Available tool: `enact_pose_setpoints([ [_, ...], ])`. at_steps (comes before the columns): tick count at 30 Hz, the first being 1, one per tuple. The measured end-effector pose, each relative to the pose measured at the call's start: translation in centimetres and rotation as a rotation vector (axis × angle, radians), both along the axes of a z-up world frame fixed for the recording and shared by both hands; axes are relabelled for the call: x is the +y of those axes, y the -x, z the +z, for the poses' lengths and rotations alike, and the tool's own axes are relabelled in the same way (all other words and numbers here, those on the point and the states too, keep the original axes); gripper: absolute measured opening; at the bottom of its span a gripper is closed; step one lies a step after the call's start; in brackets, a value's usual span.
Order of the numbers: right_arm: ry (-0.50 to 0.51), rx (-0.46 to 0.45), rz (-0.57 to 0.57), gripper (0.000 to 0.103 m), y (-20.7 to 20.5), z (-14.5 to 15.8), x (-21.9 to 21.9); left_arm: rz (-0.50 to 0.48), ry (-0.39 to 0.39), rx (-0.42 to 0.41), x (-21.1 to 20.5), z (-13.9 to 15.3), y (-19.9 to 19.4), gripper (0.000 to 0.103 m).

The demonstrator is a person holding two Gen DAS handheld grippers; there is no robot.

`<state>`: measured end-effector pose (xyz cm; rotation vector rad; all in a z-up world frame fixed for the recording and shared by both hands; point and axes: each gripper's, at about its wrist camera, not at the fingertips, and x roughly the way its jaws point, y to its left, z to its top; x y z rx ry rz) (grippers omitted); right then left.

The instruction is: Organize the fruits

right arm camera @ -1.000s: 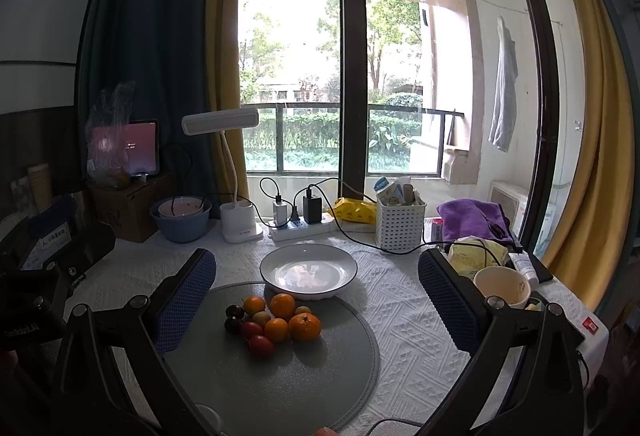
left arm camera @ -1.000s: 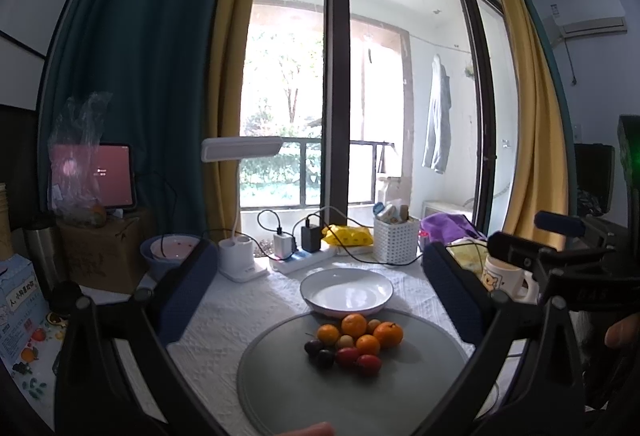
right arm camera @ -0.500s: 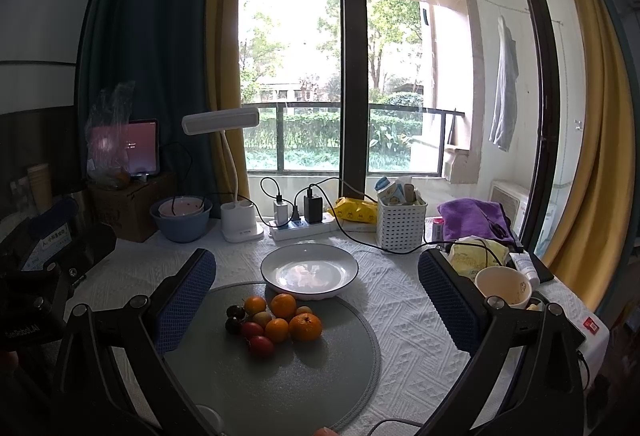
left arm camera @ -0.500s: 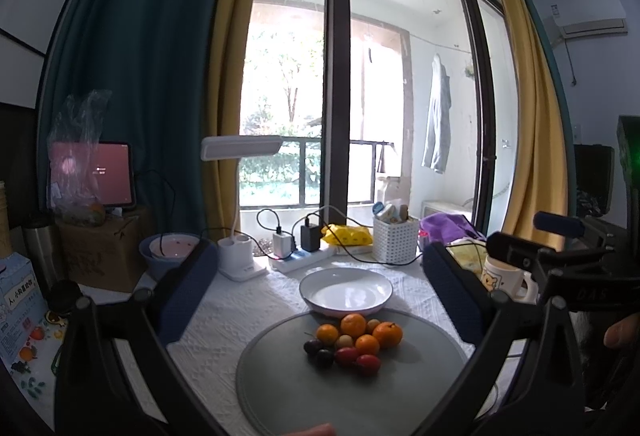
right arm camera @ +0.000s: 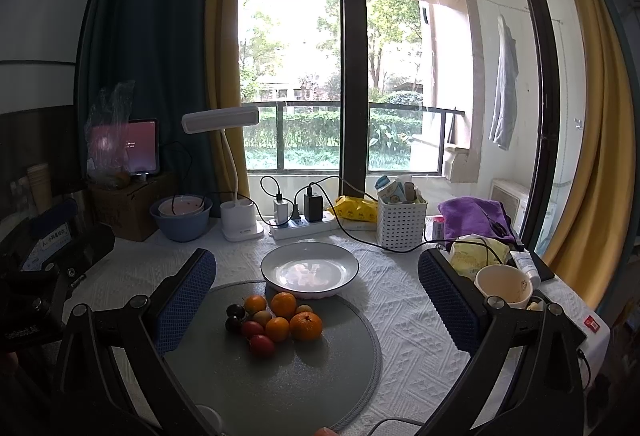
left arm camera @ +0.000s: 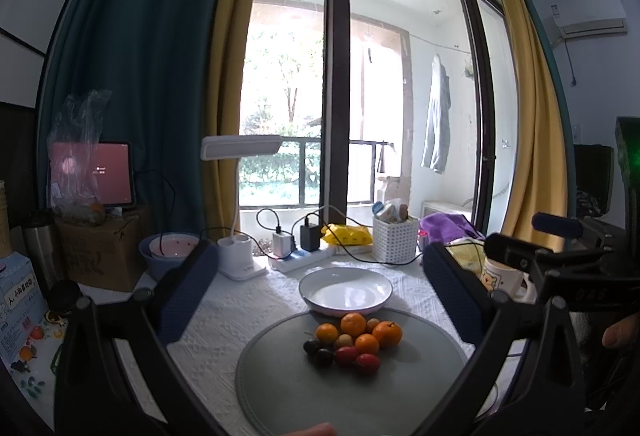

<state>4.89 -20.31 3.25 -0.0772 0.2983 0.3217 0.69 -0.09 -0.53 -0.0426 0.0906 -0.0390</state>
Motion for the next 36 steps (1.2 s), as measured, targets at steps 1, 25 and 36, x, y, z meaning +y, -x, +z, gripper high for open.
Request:
enact_pose_setpoints([
  [1,0.001,0.002,0.0,0.103,-0.1,0.0,0.0,-0.005,0.001,0.004,0.0,-0.1,-0.1,0.103],
  [25,0.049,0.212,-0.03,0.101,-7.5,-6.4,-0.9,-0.089,-0.013,0.385,-2.1,-7.3,-7.8,0.103],
  [36,0.062,0.352,0.061,0.081,-11.3,-10.2,-1.5,-0.112,0.009,0.585,-3.7,-11.2,-12.4,0.091],
])
